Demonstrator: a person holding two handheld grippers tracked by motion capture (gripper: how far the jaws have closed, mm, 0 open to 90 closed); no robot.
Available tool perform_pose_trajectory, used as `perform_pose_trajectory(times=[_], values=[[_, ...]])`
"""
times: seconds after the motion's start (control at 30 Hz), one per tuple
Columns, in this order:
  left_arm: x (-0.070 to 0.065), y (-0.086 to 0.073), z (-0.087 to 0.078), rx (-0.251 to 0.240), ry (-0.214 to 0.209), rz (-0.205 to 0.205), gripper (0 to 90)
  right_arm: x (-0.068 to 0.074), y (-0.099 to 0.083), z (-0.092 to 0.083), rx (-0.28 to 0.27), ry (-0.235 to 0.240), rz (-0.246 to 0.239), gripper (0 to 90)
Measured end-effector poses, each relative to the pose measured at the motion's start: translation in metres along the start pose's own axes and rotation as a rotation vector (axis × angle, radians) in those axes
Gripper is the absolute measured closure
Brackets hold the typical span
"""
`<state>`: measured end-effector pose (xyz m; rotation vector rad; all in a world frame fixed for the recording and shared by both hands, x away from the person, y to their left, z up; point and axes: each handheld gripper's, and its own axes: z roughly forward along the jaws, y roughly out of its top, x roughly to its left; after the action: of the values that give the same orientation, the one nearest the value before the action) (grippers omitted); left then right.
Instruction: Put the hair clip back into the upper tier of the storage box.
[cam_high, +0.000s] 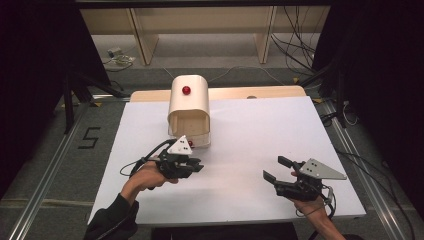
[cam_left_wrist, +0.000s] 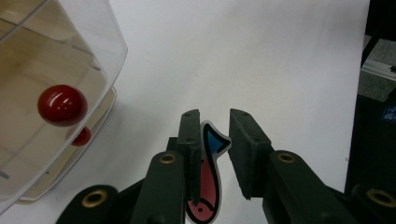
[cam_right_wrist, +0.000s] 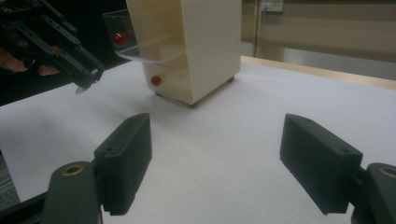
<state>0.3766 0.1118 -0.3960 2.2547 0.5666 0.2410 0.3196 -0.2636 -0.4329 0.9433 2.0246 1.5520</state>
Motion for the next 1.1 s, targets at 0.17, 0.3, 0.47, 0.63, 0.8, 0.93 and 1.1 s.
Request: perform_pose_trajectory(times=[0.17, 0.3, 0.47, 0.63, 0.8, 0.93, 1.1], values=[[0.001, 0.002, -0.003, -0.002, 0.012, -0.028, 73.9, 0.0, 0.0, 0.0, -0.001, 0.0, 0.001, 26.0], [0.001, 0.005, -0.005, -0.003, 0.023, -0.035, 73.9, 0.0, 0.0, 0.0, 0.001, 0.0, 0.001, 26.0], [0.0, 0.01, -0.009, -0.029, 0.02, -0.051, 73.9, 0.0, 0.0, 0.0, 0.001, 0.002, 0.001, 26.0], [-0.002, 0.013, -0.011, -0.044, 0.017, -0.056, 73.9, 0.0, 0.0, 0.001, 0.0, 0.003, 0.002, 26.0], [-0.003, 0.018, -0.013, -0.056, 0.015, -0.05, 73.9, 0.0, 0.0, 0.001, 0.0, 0.001, 0.0, 26.0], [-0.004, 0.02, -0.013, -0.051, 0.012, -0.042, 73.9, 0.0, 0.0, 0.001, 0.0, 0.001, 0.0, 26.0], [-0.004, 0.023, -0.014, -0.068, 0.016, -0.049, 73.9, 0.001, 0.0, 0.001, 0.001, 0.002, 0.001, 26.0]])
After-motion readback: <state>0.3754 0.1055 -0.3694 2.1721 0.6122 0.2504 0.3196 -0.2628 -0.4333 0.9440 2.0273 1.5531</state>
